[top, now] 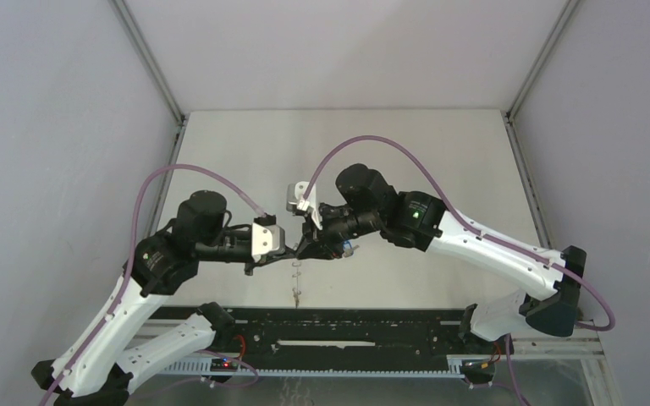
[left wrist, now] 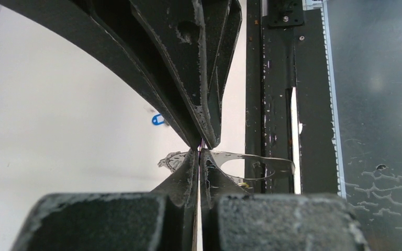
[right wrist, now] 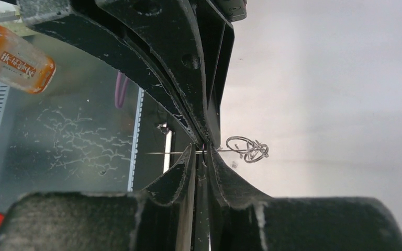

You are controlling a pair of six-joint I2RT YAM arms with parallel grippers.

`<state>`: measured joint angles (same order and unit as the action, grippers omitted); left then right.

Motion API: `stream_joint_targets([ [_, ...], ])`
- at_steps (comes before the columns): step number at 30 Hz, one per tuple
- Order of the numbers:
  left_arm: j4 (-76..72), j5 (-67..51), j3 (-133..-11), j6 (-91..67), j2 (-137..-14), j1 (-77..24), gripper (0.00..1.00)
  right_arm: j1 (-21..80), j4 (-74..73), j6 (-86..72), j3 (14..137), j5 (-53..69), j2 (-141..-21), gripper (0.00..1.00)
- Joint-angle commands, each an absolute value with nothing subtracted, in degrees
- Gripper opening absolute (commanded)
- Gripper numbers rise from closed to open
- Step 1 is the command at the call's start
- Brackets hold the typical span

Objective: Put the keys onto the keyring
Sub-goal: Adjust the keyring.

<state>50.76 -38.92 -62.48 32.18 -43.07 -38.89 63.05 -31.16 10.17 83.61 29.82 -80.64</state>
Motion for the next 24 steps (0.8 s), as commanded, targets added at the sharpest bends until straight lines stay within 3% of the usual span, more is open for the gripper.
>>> stream_joint_targets([
  [1, 48.9, -38.9, -66.1, 33.5, -42.3, -39.3, 0.00, 63.5, -31.2, 10.3, 84.2, 29.7, -80.8, 0.22],
  [4, 48.8, -39.0, -66.1, 33.5, -42.1, -39.4, 0.00, 63.5, -30.8, 10.2, 83.9, 29.3, -80.7, 0.22],
  [9, 48.2, -39.7, -65.8, 33.2, -41.5, -39.3, 0.00, 63.5, -28.6, 9.8, 82.6, 29.9, -79.9, 0.04],
  [20, 46.1, -40.1, -65.9, 31.2, -40.5, -39.3, 0.02, 63.8, -23.5, 7.7, 77.8, 27.2, -77.9, 0.00],
  [21, 46.0, -40.1, -66.0, 31.0, -40.3, -39.4, 0.09, 63.8, -20.5, 6.8, 75.7, 26.7, -76.6, 0.00],
  [24, 46.9, -40.5, -65.8, 30.8, -39.8, -39.3, 0.45, 63.9, -10.5, 2.6, 69.1, 25.6, -72.1, 0.00],
])
